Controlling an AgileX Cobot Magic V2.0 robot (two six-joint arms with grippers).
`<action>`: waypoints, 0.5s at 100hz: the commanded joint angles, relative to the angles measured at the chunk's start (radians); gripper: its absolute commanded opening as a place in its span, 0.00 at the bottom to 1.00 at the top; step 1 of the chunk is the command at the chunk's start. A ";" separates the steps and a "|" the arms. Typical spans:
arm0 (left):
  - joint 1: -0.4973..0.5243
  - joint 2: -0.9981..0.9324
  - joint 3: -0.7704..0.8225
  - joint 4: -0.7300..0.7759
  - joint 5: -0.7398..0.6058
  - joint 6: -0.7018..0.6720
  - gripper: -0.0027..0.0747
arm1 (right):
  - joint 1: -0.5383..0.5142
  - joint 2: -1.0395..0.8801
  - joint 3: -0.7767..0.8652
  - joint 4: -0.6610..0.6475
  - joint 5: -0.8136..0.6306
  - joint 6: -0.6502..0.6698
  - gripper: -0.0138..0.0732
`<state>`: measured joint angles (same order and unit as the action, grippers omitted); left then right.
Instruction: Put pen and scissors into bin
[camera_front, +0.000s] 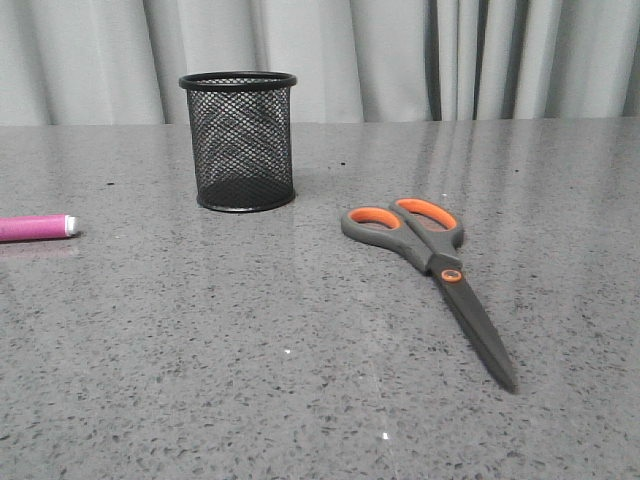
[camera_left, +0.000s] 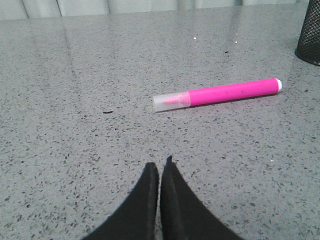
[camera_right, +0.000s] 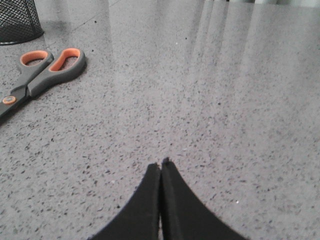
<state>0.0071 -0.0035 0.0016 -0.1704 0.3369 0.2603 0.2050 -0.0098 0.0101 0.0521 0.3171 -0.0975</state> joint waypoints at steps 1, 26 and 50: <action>0.002 -0.031 0.043 -0.012 -0.052 -0.009 0.01 | -0.006 -0.019 0.014 -0.038 -0.154 -0.003 0.08; 0.002 -0.031 0.043 -0.299 -0.151 -0.014 0.01 | -0.006 -0.019 0.014 0.071 -0.453 0.015 0.08; 0.002 -0.031 0.043 -0.920 -0.305 -0.014 0.01 | -0.006 -0.019 0.014 0.504 -0.489 0.039 0.08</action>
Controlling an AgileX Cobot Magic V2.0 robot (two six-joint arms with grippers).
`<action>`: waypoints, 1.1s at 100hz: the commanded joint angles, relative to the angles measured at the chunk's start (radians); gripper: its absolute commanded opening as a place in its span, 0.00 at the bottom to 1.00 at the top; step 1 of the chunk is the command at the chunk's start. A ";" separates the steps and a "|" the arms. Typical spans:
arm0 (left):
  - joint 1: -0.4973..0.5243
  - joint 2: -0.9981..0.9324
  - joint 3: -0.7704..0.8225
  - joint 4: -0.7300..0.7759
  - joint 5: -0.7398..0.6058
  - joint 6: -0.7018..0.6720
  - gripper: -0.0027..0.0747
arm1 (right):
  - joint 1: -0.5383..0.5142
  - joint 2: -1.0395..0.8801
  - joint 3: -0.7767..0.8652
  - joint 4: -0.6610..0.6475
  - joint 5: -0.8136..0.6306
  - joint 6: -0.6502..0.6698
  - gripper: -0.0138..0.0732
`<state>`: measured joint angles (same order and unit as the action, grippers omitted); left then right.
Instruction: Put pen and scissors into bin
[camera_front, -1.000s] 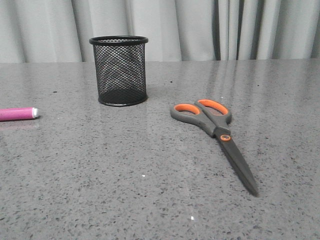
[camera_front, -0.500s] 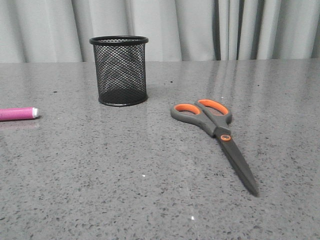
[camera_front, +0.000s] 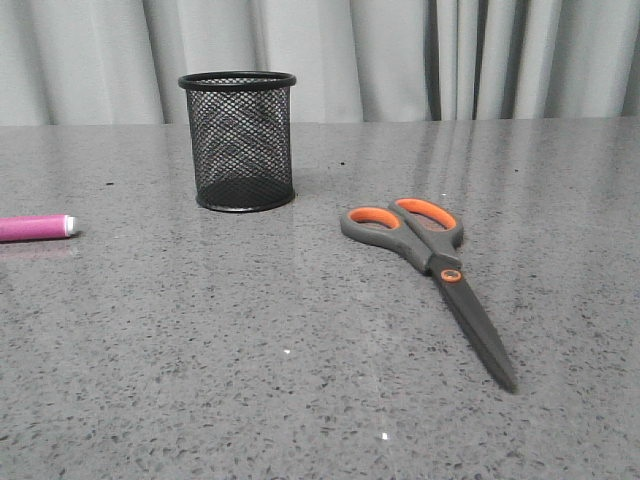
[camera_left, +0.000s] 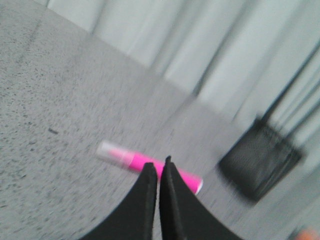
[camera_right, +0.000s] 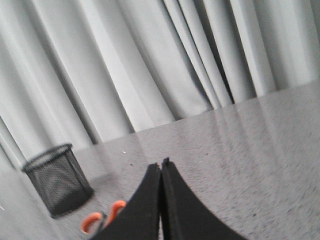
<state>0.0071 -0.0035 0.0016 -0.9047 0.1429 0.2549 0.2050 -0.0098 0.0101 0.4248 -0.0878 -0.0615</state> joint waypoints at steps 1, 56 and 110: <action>0.002 -0.031 0.043 -0.195 -0.111 -0.009 0.01 | -0.006 -0.019 0.014 0.139 -0.084 0.003 0.08; 0.002 0.135 -0.244 -0.094 0.209 0.263 0.39 | -0.006 0.099 -0.218 0.067 0.263 -0.018 0.57; -0.184 0.986 -0.981 0.607 0.797 0.372 0.43 | -0.006 0.248 -0.297 0.059 0.278 -0.096 0.57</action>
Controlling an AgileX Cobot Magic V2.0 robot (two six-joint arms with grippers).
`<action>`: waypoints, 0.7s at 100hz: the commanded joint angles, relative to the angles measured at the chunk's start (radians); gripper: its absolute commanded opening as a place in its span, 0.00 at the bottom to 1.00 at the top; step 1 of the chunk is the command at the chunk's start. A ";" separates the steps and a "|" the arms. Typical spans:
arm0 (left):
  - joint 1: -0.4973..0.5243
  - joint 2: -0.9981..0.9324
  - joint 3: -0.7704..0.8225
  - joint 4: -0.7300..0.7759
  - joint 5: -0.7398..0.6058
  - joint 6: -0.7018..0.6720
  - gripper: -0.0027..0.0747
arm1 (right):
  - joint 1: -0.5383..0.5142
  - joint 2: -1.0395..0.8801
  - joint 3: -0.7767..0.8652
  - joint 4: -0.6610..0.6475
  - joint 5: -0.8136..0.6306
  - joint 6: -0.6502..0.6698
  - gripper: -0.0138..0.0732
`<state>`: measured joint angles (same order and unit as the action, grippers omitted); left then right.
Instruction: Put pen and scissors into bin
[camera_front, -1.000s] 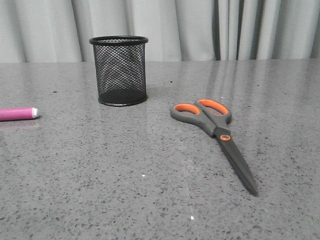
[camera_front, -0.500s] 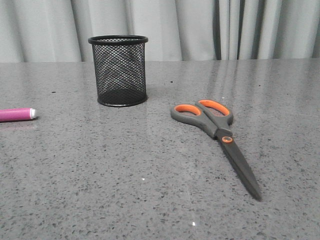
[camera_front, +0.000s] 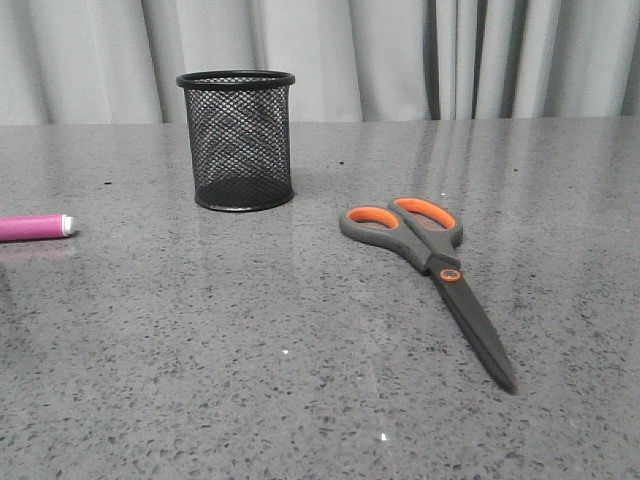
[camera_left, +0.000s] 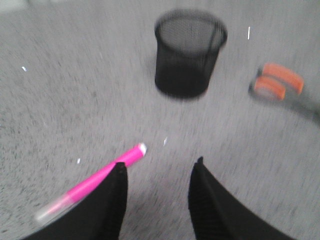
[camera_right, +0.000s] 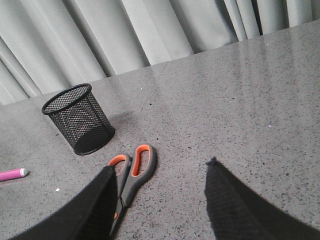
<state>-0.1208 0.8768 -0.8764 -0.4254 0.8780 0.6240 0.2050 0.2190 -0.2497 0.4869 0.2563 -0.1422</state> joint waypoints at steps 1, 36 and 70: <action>-0.061 0.114 -0.115 0.140 0.072 0.003 0.43 | -0.006 0.020 -0.038 -0.003 -0.066 -0.015 0.57; -0.137 0.429 -0.310 0.285 0.237 0.442 0.44 | 0.040 0.018 -0.038 -0.056 -0.082 -0.017 0.57; -0.137 0.614 -0.364 0.291 0.238 0.611 0.53 | 0.057 0.018 -0.038 -0.075 -0.084 -0.017 0.57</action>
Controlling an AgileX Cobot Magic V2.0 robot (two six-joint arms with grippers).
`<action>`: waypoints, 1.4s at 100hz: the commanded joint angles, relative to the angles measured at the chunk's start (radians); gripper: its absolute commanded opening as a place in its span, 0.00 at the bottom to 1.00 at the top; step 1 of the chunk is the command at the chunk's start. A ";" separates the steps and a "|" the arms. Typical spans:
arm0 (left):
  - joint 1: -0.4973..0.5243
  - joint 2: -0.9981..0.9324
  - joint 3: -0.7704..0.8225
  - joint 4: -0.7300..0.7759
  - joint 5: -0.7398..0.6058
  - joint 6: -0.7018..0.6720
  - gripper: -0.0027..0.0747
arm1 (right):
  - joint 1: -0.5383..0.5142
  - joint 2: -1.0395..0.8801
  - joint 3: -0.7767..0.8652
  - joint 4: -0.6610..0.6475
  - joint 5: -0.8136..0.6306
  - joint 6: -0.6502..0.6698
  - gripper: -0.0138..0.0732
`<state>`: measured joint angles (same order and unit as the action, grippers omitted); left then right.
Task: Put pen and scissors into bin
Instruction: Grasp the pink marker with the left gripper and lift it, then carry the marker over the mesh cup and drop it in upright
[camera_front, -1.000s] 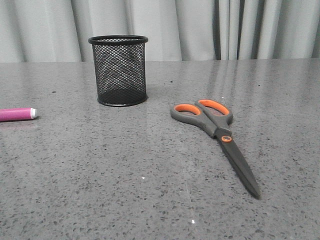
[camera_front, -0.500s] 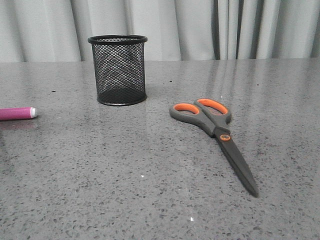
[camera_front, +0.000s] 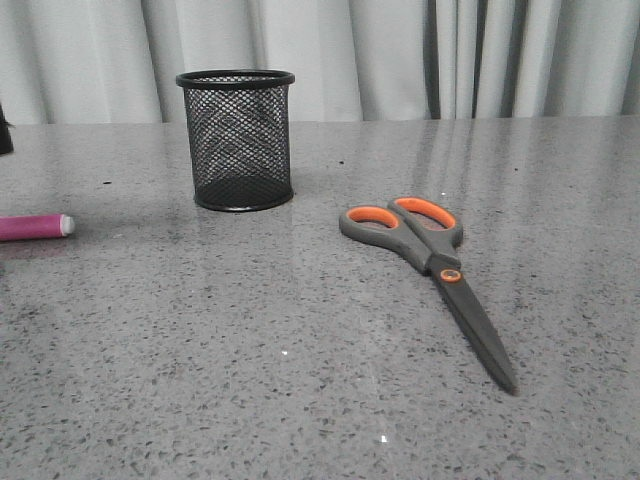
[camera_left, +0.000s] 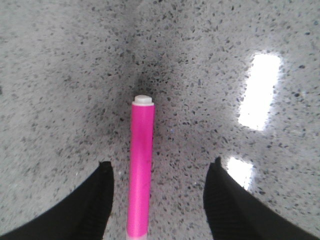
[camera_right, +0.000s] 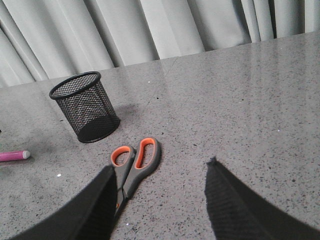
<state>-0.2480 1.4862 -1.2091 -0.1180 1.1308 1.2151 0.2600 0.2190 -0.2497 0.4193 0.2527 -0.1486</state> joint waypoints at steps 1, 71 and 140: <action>-0.010 0.008 -0.032 -0.016 -0.014 0.023 0.53 | 0.002 0.018 -0.038 -0.008 -0.080 -0.010 0.57; -0.005 0.162 -0.032 -0.004 -0.085 0.040 0.49 | 0.002 0.018 -0.038 -0.008 -0.078 -0.010 0.57; -0.005 -0.113 -0.030 -0.404 -0.192 -0.051 0.01 | 0.002 0.018 -0.071 -0.008 -0.038 -0.010 0.57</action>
<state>-0.2462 1.4927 -1.2136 -0.3899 1.0451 1.1838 0.2600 0.2190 -0.2681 0.4159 0.2826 -0.1495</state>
